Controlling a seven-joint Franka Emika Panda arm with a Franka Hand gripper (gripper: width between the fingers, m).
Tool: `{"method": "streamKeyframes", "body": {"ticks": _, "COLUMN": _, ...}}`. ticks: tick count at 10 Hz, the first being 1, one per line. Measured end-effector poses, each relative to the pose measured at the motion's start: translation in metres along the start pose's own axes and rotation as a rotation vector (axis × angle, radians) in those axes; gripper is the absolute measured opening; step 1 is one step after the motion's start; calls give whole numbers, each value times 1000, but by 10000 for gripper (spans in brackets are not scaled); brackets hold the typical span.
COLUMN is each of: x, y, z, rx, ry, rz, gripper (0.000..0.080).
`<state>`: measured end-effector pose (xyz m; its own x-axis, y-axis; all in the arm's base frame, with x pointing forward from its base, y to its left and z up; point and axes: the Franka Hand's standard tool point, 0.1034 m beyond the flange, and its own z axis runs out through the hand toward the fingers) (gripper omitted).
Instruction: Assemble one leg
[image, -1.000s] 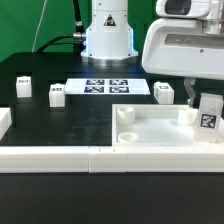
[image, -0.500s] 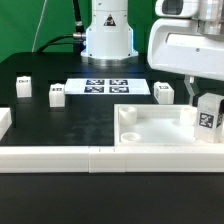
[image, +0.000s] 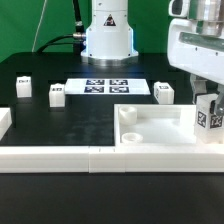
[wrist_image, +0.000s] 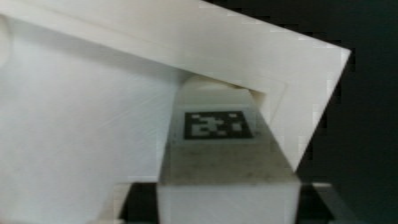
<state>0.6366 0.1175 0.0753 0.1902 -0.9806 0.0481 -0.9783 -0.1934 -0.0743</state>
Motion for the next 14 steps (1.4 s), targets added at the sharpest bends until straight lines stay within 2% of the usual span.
{"method": "streamKeyframes", "body": {"ticks": 4, "x": -1, "y": 1, "z": 0, "rx": -6, "ry": -19, "rz": 385, "gripper": 291}}
{"method": "streamKeyframes", "body": {"ticks": 7, "x": -1, "y": 1, "z": 0, "rx": -7, "ry": -26, "rz": 463, "gripper": 291}}
{"method": "streamKeyframes", "body": {"ticks": 8, "x": -2, "y": 1, "z": 1, "rx": -7, "ry": -32, "rz": 441, "gripper": 365}}
{"method": "streamKeyframes", "body": {"ticks": 10, "x": -3, "y": 1, "z": 1, "rx": -7, "ry": -32, "rz": 429, "gripper": 617}}
{"method": "streamKeyframes", "body": {"ticks": 14, "x": -4, "y": 1, "z": 1, "rx": 1, "ry": -32, "rz": 92, "gripper": 648}}
